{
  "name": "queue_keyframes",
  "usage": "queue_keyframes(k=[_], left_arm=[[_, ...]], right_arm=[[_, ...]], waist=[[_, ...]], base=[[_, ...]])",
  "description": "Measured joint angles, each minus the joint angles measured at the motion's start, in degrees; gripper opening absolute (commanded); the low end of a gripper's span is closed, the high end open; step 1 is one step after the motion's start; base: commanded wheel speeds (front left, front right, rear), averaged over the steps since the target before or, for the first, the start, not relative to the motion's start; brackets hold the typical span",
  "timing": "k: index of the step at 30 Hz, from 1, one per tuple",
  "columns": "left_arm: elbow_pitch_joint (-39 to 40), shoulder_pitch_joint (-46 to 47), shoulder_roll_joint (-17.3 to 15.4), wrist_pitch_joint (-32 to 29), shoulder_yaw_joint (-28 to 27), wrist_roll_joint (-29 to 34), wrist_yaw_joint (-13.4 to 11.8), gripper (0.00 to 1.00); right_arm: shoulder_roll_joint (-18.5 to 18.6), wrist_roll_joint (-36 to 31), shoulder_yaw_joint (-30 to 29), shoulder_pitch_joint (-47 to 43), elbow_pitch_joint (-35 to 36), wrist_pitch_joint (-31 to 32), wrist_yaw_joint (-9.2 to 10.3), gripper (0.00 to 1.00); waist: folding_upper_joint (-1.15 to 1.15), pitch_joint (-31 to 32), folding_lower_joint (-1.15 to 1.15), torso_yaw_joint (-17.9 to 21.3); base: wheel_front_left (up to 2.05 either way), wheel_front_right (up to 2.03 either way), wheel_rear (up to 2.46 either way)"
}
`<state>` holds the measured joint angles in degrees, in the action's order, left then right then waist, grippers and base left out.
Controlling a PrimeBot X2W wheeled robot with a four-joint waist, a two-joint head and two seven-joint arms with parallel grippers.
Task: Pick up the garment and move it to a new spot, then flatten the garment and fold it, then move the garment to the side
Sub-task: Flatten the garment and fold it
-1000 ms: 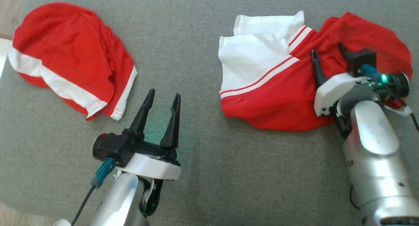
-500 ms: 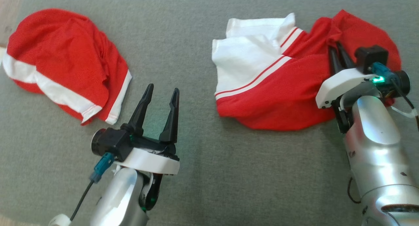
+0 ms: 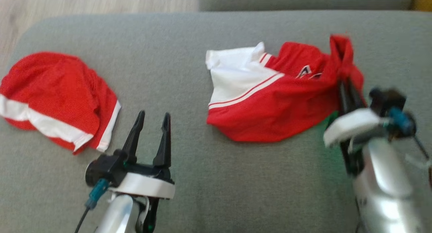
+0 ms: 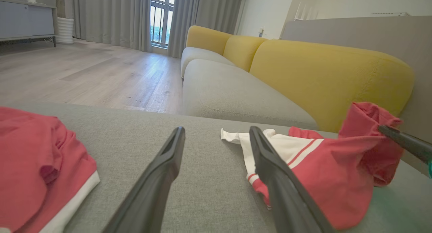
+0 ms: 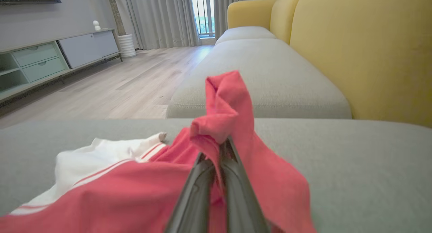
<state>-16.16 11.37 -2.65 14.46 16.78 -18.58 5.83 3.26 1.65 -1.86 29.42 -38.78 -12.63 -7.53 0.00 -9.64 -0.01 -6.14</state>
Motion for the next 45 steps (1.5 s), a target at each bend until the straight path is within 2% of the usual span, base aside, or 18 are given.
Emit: queue_keyframes(k=[3, 6, 11, 12, 13, 18, 26, 30, 37, 45], left_arm=[[0.0, -2.0, 0.0, 0.0, -1.0, 0.0, -0.4, 1.00], [0.3, -3.6, -0.1, 0.0, -2.2, 0.0, -0.4, 1.00], [0.5, -4.7, -0.1, 0.0, -2.3, 0.4, -0.4, 1.00], [0.5, -4.8, -0.1, 0.0, -2.3, 0.4, -0.4, 1.00], [0.6, -4.8, -0.1, 0.0, -2.3, 0.4, -0.4, 1.00], [0.6, -4.7, -0.1, 0.0, -2.2, 0.4, -0.4, 1.00], [1.3, -4.7, -0.1, 0.0, -2.3, 0.4, -0.4, 1.00], [1.9, -4.7, -0.1, 0.0, -2.2, 0.4, -0.3, 1.00], [3.0, -4.8, -0.1, 0.0, -2.1, 0.4, -0.2, 1.00], [3.5, -4.7, -0.1, 0.0, -1.4, 0.4, -0.2, 1.00]], right_arm=[[0.5, 4.3, 3.1, -8.6, 7.0, 3.9, 0.00, 0.00], [2.8, 7.8, 5.6, -18.0, 14.9, 8.9, 0.00, 0.00], [5.7, 11.1, 4.4, -30.6, 23.7, 16.8, 0.00, 0.00], [5.6, 11.3, 4.1, -32.2, 24.7, 18.1, 0.00, 0.21], [5.5, 11.4, 3.7, -33.5, 25.6, 19.0, 0.00, 1.00], [4.4, 10.7, 2.9, -34.3, 30.6, 18.4, 0.00, 1.00], [2.8, 9.0, 8.4, -28.3, 37.2, 7.8, 0.00, 1.00], [2.0, 9.5, 10.6, -27.8, 36.5, 5.2, 0.00, 1.00], [0.7, 9.3, 10.5, -27.9, 32.5, 3.0, 0.00, 1.00], [0.4, 7.3, 9.6, -26.1, 31.5, 3.6, 0.00, 1.00]], waist=[[0.00, 2.2, 0.00, 1.6], [0.00, 3.9, -0.01, 3.5], [0.00, 6.0, -0.01, 6.3], [0.00, 6.3, -0.01, 6.8], [0.00, 6.5, -0.01, 7.2], [0.00, 6.3, 0.01, 7.8], [0.00, 6.2, 0.01, 6.8], [0.00, 6.5, 0.01, 6.3], [0.00, 6.8, 0.01, 5.2], [0.00, 5.1, 0.01, 3.4]], base=[[0.00, 0.00, 0.00], [0.00, 0.00, 0.00], [0.00, 0.00, 0.00], [0.00, 0.00, 0.00], [0.00, 0.00, 0.00], [0.00, 0.00, 0.00], [0.00, 0.00, 0.00], [0.00, 0.00, 0.00], [0.00, 0.00, 0.00], [0.00, 0.00, 0.00]])
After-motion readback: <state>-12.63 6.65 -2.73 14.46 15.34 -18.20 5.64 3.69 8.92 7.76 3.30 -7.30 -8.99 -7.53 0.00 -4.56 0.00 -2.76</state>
